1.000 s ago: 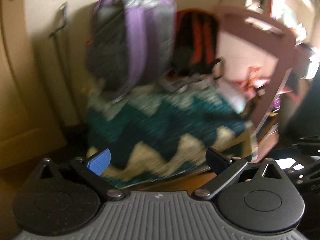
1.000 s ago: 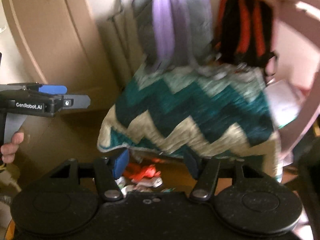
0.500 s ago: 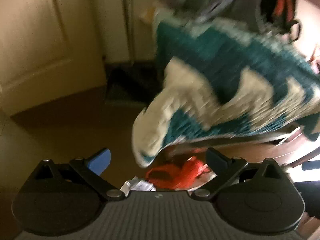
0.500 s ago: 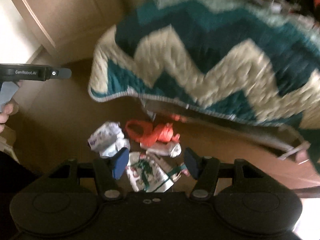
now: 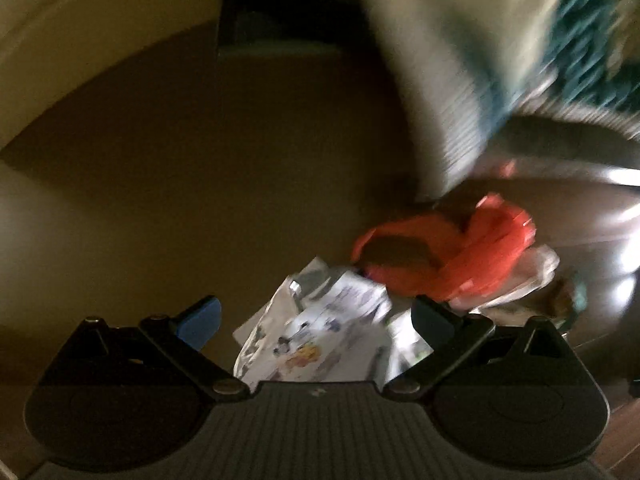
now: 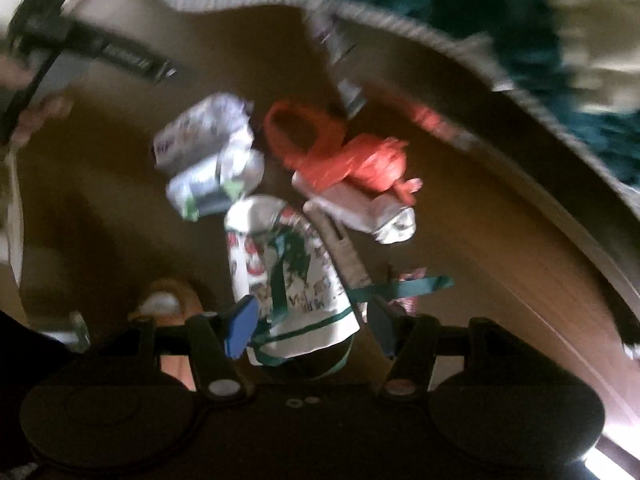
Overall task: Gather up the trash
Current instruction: 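Swing both open tools back toward the trash pile under the chair, then grasp the foil wrapper with the left tool while the right tool grasps the printed paper cup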
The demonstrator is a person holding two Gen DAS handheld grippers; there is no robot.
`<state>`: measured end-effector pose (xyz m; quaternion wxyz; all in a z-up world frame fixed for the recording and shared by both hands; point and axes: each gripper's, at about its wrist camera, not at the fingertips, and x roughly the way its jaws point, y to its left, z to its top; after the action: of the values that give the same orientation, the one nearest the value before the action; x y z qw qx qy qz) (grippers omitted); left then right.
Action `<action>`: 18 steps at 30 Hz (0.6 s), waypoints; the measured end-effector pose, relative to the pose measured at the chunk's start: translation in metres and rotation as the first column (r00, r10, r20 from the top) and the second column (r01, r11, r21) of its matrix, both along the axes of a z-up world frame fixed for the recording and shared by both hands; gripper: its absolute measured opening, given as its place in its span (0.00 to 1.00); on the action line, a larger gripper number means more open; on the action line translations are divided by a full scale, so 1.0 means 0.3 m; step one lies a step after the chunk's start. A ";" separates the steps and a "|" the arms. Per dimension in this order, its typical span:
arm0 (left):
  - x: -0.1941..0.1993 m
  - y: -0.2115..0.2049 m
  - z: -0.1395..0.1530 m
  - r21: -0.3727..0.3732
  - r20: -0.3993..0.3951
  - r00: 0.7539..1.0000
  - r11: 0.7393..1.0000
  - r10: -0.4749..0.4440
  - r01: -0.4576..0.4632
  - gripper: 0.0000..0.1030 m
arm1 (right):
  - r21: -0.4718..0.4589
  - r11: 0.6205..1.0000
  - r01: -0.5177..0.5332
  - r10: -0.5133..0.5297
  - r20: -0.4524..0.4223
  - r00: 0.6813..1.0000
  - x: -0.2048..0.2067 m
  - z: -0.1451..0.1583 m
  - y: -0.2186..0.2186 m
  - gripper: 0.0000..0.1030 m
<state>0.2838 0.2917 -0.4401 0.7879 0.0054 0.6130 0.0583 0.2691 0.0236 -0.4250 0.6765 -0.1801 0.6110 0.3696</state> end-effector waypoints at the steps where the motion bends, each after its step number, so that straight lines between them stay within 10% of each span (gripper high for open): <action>1: -0.002 0.013 -0.038 0.004 -0.021 1.000 1.000 0.006 -0.006 0.99 | -0.014 0.999 -0.035 0.034 -0.006 0.999 0.000 -0.035 0.030 0.58; 14: -0.043 0.137 -0.335 -0.043 -0.157 0.986 0.997 0.061 -0.068 0.98 | -0.082 0.983 -0.166 0.160 -0.082 0.984 0.078 -0.318 0.260 0.56; 18: -0.058 0.150 -0.364 -0.095 -0.164 0.984 0.992 0.069 -0.086 0.83 | -0.101 0.974 -0.201 0.194 -0.075 0.978 0.076 -0.369 0.301 0.56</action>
<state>0.2665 0.3365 -0.5492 0.7325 -0.0538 0.6762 0.0570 0.2918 0.1139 -0.5358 0.6056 -0.2642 0.6306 0.4071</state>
